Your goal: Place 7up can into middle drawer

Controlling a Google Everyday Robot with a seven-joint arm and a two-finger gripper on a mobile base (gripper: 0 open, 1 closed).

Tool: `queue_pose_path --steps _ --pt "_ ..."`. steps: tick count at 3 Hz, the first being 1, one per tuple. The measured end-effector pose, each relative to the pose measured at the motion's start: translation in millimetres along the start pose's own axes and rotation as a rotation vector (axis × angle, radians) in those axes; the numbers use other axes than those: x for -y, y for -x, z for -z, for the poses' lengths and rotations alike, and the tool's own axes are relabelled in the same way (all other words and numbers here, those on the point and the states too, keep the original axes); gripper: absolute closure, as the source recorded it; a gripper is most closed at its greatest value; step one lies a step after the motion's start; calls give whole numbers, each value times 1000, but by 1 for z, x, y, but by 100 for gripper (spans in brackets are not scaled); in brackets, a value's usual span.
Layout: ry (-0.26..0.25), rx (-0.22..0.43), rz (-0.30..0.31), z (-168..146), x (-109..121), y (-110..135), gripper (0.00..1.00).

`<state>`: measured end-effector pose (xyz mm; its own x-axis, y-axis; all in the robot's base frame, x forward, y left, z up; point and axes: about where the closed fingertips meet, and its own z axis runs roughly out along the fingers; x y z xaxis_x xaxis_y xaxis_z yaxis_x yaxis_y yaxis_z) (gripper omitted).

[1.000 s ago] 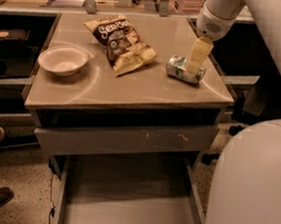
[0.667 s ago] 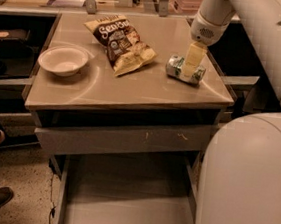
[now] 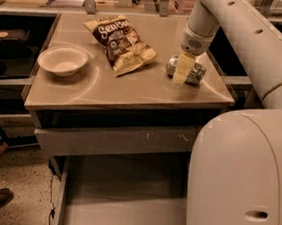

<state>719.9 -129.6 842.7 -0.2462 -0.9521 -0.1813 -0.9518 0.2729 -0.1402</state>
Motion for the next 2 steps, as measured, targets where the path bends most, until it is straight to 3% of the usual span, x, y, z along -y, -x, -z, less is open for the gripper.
queue_pose_path --steps 1,2 --pt "18 -10 4 -15 -2 -1 0" --pt "15 -7 5 -17 -1 0 18"
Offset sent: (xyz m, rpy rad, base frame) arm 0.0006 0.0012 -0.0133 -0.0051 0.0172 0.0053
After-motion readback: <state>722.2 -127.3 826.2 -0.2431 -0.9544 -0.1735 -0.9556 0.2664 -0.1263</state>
